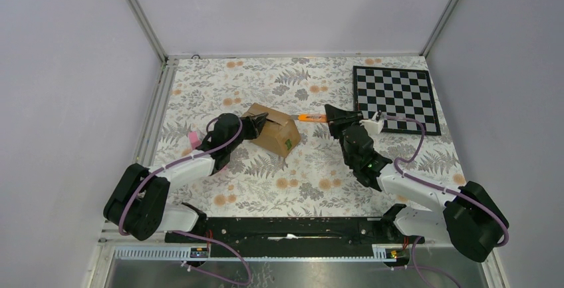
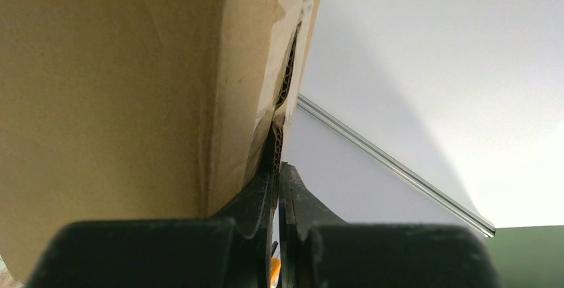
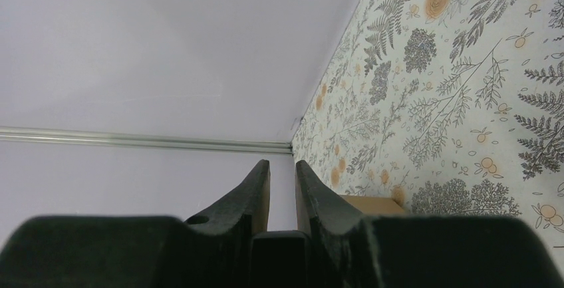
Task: Unpack the express box
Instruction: Cut the express box at the center of the board.
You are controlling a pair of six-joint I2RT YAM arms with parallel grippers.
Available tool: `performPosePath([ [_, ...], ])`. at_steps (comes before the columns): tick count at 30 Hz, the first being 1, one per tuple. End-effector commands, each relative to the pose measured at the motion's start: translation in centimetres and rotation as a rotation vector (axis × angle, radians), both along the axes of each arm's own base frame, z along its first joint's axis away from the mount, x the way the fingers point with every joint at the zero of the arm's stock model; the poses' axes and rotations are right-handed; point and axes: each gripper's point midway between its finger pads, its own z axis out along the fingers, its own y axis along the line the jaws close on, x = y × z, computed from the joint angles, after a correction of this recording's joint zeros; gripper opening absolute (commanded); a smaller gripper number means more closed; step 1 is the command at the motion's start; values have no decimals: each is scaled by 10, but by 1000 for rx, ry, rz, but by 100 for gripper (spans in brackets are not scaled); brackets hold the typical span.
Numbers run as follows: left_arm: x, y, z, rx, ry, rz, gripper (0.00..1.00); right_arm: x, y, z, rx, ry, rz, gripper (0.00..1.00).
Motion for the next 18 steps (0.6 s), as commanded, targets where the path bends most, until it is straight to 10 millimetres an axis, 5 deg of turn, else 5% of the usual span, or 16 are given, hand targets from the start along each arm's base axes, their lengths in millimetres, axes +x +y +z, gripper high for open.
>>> performPosePath([
  [1,2,-1,9,-79,-9,22,0,3,-3,11,25,-44,-11,0],
  [7,-12,-12,0,-55,78,-95,0,-8,32,57,-242,-305,203,0],
  [12,-24,-2,-8,35,166,-174,0,-39,70,70,-582,-531,431,0],
  [18,-43,0,-24,115,251,-333,0,-75,90,89,-838,-703,452,0],
])
